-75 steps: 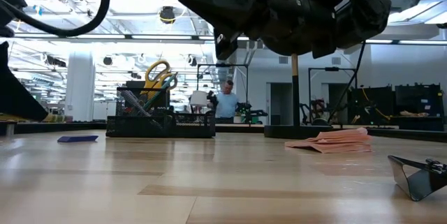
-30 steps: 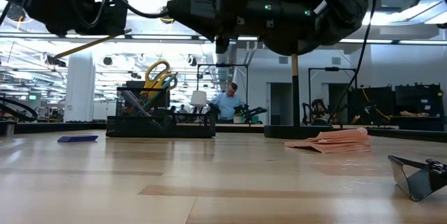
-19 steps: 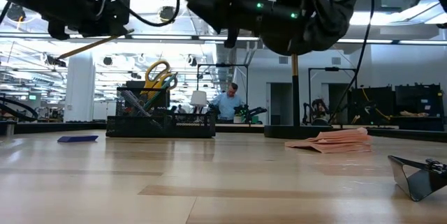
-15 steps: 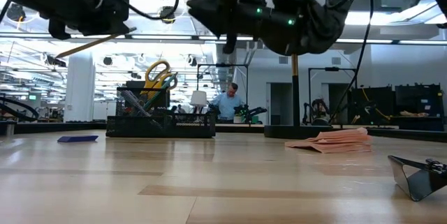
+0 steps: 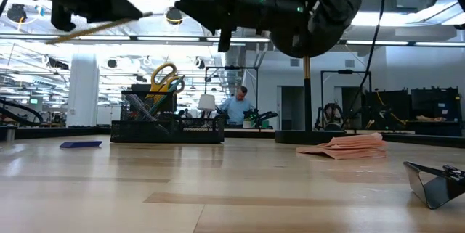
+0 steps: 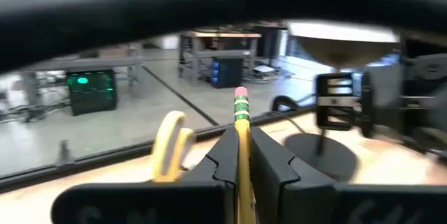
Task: Pick and place office supplies into organizer
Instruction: Put the yellow pencil into the black desk organizer, then put the pink sticky note pad into the black desk organizer
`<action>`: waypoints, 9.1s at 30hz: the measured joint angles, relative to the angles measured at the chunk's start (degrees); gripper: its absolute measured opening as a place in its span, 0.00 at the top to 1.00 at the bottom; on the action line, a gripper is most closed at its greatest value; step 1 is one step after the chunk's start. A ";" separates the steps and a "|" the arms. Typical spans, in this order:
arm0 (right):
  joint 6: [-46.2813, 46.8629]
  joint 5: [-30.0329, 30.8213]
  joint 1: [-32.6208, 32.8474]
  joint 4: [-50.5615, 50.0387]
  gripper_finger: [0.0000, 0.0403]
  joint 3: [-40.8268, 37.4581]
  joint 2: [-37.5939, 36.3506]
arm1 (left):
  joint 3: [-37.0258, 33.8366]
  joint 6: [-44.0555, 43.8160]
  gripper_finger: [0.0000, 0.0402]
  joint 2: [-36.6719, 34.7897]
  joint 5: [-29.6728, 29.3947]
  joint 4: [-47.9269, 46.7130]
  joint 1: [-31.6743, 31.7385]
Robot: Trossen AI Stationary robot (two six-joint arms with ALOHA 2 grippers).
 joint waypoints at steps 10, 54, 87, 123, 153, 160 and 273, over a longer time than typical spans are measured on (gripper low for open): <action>1.33 9.02 5.57 1.79 0.80 0.11 0.02 | 0.00 23.72 0.99 0.00 3.01 23.97 -10.03; -7.21 8.29 9.54 2.22 0.80 2.86 0.02 | 0.02 64.26 0.99 0.02 19.66 54.98 -7.20; -8.66 9.54 9.15 3.08 0.97 2.91 0.02 | 0.02 67.02 0.98 0.02 19.44 55.97 -5.80; -21.45 23.89 1.85 13.41 0.97 9.62 8.04 | 0.02 89.36 0.96 -3.13 18.44 47.24 16.69; -24.10 29.09 0.00 13.14 0.97 13.29 13.77 | -1.66 64.70 0.91 -4.85 31.25 27.46 26.92; -22.26 29.47 -0.89 10.29 0.97 13.40 13.77 | -1.66 54.46 0.86 -4.72 33.05 21.63 28.69; -7.18 9.30 15.42 -68.36 0.78 -10.45 -20.76 | 11.78 -23.03 0.86 3.08 39.66 -34.12 -16.82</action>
